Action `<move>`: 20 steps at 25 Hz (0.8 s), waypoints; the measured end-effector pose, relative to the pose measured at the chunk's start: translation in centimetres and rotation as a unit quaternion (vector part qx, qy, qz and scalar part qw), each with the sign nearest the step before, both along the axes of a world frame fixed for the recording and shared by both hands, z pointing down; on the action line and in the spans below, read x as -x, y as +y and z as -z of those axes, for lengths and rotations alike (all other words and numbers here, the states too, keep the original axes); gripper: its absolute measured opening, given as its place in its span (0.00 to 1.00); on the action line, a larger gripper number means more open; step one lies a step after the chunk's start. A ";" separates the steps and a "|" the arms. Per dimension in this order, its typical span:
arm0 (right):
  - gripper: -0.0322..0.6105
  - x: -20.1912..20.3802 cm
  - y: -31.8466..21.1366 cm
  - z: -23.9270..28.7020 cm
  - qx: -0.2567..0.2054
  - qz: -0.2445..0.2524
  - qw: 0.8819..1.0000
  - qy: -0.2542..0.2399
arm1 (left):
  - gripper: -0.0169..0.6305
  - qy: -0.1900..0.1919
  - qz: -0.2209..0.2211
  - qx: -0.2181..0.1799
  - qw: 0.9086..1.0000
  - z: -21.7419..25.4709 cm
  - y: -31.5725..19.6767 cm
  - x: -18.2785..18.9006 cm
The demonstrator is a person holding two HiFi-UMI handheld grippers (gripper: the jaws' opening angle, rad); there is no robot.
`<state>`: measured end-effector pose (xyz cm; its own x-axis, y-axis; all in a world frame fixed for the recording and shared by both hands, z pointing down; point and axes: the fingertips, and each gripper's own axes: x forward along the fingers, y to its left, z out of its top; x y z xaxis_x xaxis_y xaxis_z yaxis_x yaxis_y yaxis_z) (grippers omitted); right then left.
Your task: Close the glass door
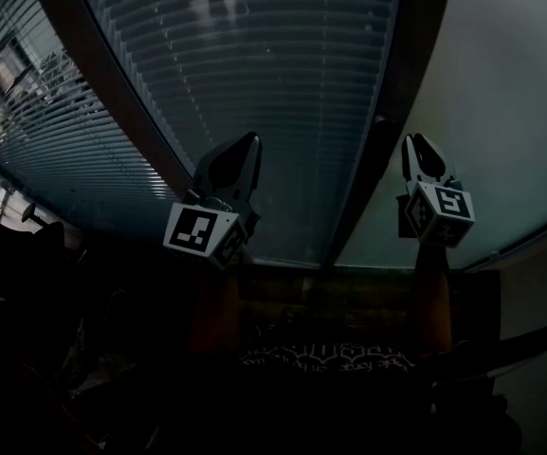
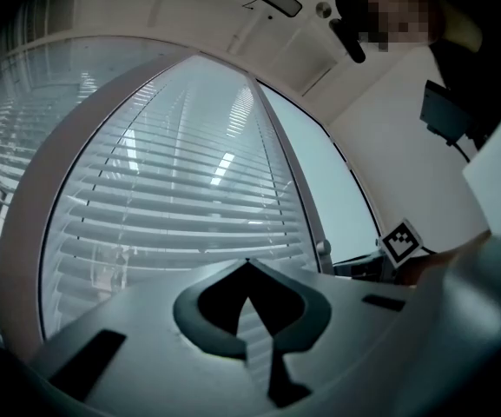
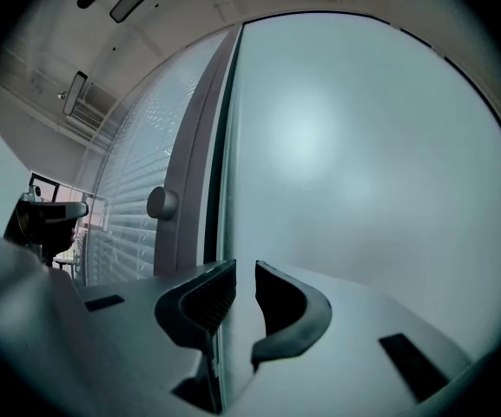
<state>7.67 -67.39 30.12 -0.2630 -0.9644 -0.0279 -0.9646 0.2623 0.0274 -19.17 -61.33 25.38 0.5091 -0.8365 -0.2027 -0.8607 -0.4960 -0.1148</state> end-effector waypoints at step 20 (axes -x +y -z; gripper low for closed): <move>0.16 0.0 -0.2 -0.2 0.002 -0.003 1.000 0.012 | 0.03 -0.001 -0.016 0.003 1.000 -0.2 -0.8 -1.3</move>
